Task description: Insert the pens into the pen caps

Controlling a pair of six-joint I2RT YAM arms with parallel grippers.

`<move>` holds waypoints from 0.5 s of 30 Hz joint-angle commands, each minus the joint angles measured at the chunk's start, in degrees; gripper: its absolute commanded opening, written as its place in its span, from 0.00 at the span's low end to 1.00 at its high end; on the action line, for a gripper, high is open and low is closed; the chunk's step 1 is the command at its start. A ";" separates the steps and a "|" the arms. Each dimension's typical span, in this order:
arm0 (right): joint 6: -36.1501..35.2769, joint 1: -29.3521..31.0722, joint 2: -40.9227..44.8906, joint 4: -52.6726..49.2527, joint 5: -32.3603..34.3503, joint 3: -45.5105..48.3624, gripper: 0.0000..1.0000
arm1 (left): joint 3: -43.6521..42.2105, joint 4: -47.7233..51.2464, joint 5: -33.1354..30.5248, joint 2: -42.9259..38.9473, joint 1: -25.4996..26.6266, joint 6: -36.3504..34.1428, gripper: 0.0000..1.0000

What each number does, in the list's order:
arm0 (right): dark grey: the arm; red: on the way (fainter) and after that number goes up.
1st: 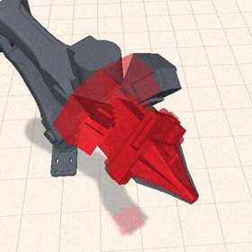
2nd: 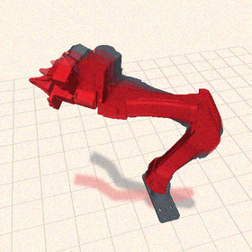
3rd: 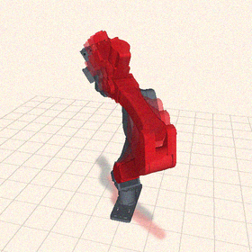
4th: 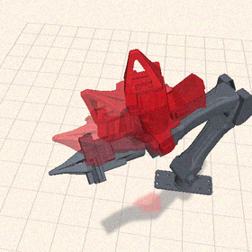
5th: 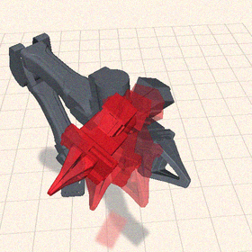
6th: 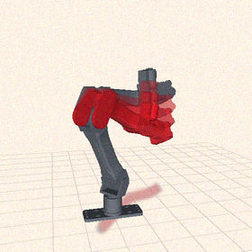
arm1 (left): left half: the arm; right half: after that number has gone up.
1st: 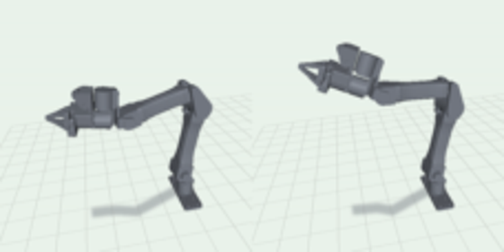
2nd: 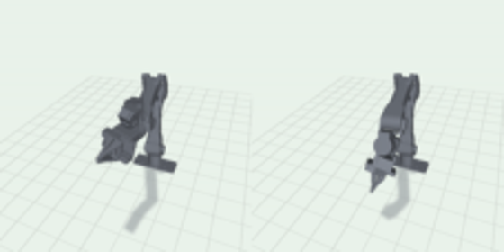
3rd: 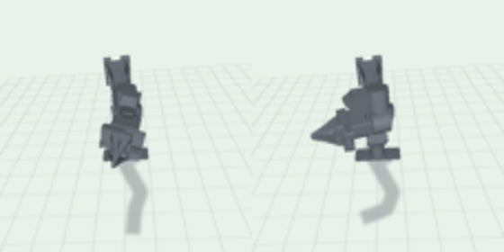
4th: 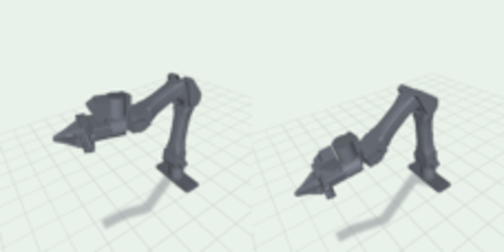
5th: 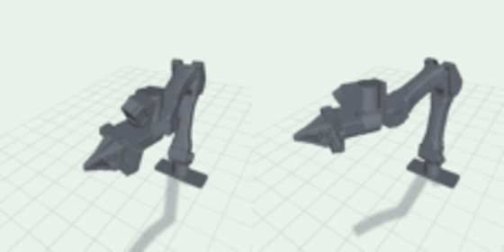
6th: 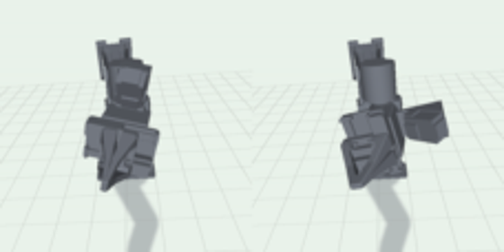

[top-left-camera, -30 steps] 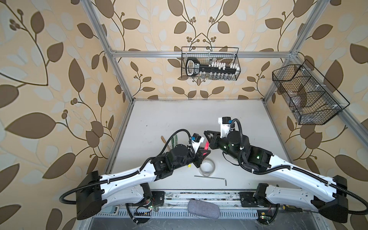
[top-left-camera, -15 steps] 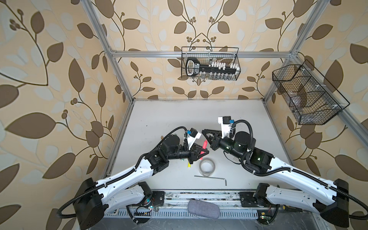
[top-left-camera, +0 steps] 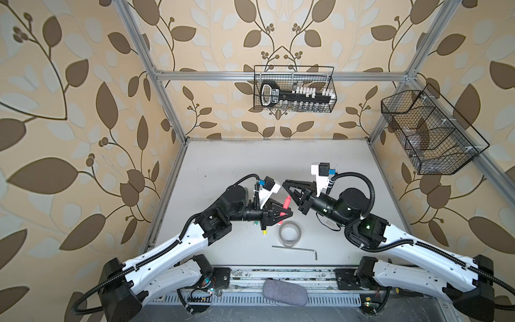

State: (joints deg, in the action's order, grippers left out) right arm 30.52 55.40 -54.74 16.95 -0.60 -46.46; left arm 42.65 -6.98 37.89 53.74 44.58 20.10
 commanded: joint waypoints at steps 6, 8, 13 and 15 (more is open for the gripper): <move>-4.50 6.22 -0.62 0.28 -19.05 6.97 0.00 | 9.11 -8.30 -18.65 -1.93 -4.66 2.60 0.00; -3.58 6.40 -1.60 3.34 -21.06 8.01 0.00 | 8.96 -8.35 -21.72 -2.77 -4.67 0.86 0.00; -5.54 8.59 -4.78 1.48 -21.04 6.13 0.00 | 10.81 -7.35 -28.40 -3.22 -4.67 -4.28 0.00; -6.72 9.37 -4.98 1.45 -21.19 6.62 0.00 | 12.35 -6.99 -29.86 -2.78 -4.67 -6.58 0.00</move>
State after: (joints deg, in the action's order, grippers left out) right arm 26.33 57.71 -57.87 30.79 -2.35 -43.22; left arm 46.15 1.78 33.32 50.59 44.58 11.51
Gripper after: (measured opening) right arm 0.145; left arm 0.165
